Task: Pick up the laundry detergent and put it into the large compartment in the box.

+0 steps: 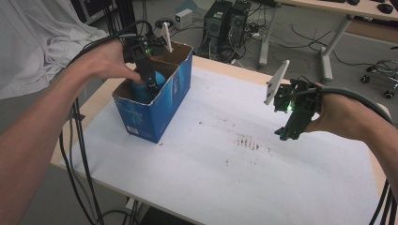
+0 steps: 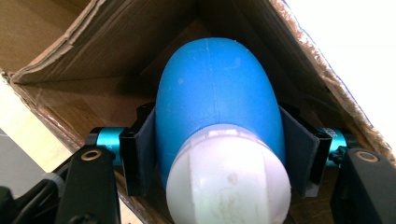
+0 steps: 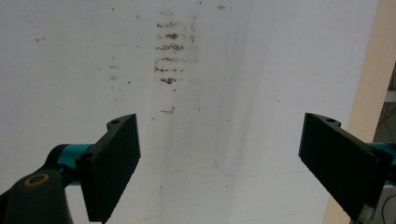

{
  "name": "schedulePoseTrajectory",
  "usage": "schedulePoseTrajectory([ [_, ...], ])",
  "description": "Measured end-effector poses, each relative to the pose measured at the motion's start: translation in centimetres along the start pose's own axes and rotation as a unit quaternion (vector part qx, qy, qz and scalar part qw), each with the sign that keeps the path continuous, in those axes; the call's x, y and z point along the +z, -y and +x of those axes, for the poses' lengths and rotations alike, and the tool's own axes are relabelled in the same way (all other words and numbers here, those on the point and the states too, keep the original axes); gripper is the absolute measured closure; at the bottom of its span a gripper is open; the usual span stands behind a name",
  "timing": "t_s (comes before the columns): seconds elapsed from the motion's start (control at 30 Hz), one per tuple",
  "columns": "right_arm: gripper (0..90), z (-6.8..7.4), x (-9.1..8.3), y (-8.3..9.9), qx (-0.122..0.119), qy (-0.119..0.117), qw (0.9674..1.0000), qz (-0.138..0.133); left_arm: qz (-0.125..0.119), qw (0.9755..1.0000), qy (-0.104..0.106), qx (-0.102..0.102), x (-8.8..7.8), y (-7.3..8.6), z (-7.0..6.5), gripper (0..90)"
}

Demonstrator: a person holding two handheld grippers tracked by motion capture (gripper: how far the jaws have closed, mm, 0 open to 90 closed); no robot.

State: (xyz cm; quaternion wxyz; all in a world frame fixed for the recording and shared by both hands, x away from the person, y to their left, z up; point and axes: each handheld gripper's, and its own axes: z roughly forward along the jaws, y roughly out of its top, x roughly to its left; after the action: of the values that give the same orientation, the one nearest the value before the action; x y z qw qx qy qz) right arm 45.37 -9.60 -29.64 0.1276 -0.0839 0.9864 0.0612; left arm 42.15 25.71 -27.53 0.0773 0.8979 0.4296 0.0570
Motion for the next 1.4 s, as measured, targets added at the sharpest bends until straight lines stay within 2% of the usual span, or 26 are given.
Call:
schedulePoseTrajectory([
  [0.5, 11.8, 0.0, 0.0, 0.1, 0.001, -0.001, 1.0000, 0.001, 0.000, 1.0000, 0.004, -0.004, -0.3, 0.0, 0.2, 30.8],
  [0.8, 11.8, 0.0, -0.1, 0.2, 0.003, -0.002, 1.0000, 0.002, -0.005, 1.0000, 0.001, -0.001, -1.3, -0.4, 0.2, 29.9],
  [1.07, 11.8, -0.1, -0.1, 0.3, 0.003, -0.002, 1.0000, 0.000, -0.015, 0.9998, -0.010, 0.003, -2.9, -1.0, -0.2, 27.2],
  [1.23, 11.8, -0.1, -0.1, 0.3, 0.003, -0.002, 1.0000, 0.000, -0.027, 0.9994, -0.015, 0.014, -4.0, -1.6, -0.9, 26.6],
  [1.3, 11.8, 0.0, -0.1, 0.3, 0.005, -0.002, 1.0000, 0.001, -0.036, 0.9989, -0.013, 0.027, -4.8, -2.3, -1.6, 26.6],
  [1.33, 11.8, 0.0, -0.1, 0.3, 0.005, -0.002, 1.0000, 0.001, -0.036, 0.9989, -0.013, 0.027, -4.8, -2.3, -1.6, 26.6],
  [1.4, 11.8, -0.1, -0.2, 0.4, 0.007, -0.003, 1.0000, -0.002, -0.044, 0.9979, -0.011, 0.045, -5.7, -3.1, -2.5, 26.6],
])
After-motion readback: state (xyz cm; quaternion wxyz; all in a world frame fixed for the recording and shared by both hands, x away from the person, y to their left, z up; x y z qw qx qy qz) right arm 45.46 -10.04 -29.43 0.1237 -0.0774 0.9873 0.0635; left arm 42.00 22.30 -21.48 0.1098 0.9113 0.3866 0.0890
